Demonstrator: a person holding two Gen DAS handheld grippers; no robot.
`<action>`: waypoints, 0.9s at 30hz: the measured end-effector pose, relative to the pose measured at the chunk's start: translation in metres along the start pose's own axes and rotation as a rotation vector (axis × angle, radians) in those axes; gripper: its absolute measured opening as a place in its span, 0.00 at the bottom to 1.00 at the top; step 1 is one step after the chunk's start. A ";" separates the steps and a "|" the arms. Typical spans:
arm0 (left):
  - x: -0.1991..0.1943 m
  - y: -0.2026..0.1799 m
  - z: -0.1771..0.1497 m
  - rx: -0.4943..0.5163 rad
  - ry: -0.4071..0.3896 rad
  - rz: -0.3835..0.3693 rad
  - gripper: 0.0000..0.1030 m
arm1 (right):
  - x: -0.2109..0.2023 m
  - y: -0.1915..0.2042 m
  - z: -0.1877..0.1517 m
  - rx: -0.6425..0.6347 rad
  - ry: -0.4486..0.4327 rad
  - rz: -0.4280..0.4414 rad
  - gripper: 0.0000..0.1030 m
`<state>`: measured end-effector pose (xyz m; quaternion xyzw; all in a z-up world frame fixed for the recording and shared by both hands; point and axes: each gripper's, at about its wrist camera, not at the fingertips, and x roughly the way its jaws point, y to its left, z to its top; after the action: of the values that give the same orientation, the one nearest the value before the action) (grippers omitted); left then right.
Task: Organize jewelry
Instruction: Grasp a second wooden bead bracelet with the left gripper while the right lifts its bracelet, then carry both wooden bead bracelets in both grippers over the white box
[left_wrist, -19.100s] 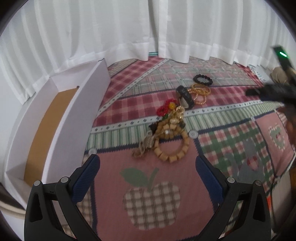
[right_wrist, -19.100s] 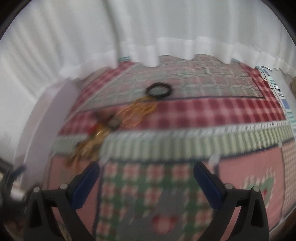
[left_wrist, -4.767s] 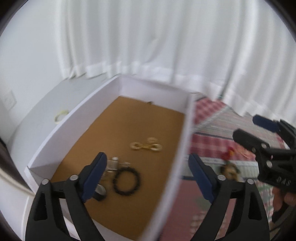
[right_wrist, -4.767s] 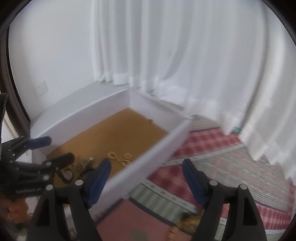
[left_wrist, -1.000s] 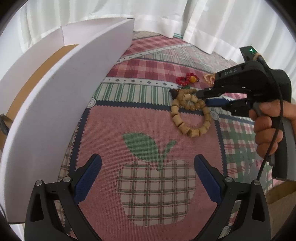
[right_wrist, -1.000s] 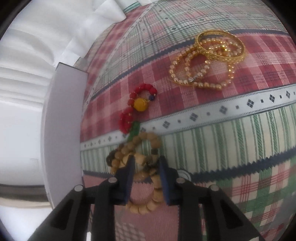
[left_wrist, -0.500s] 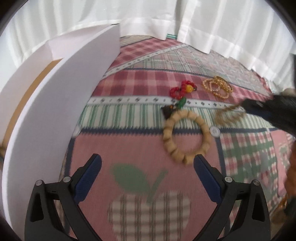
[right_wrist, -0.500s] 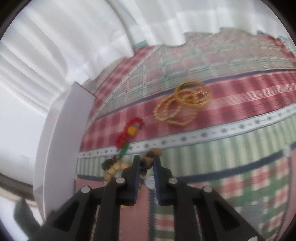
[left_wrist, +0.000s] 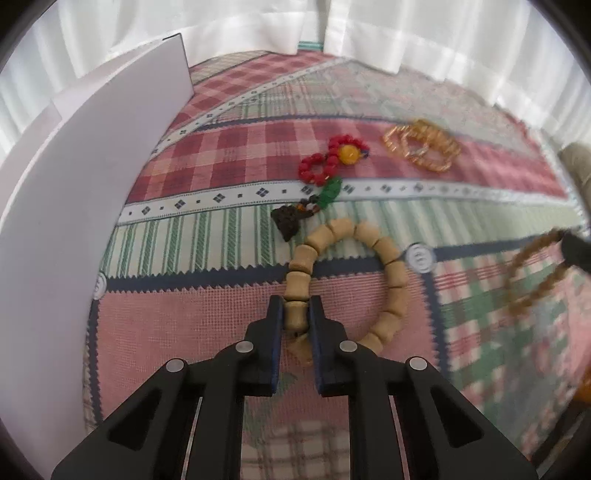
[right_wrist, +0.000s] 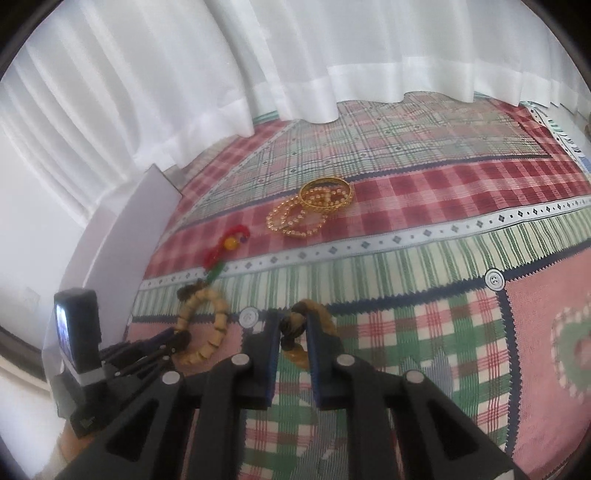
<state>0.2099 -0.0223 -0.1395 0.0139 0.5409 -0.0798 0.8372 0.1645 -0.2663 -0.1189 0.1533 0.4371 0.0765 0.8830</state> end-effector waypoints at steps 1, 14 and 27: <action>-0.005 0.002 0.000 -0.012 -0.006 -0.024 0.12 | -0.003 0.001 -0.001 -0.003 -0.003 0.006 0.14; -0.110 0.037 -0.005 -0.146 -0.140 -0.229 0.12 | -0.040 0.024 -0.004 -0.030 -0.009 0.122 0.14; -0.185 0.085 -0.033 -0.198 -0.205 -0.211 0.12 | -0.060 0.100 -0.006 -0.175 0.007 0.208 0.14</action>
<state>0.1183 0.0868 0.0097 -0.1335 0.4562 -0.1148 0.8723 0.1229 -0.1868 -0.0433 0.1196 0.4134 0.2059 0.8789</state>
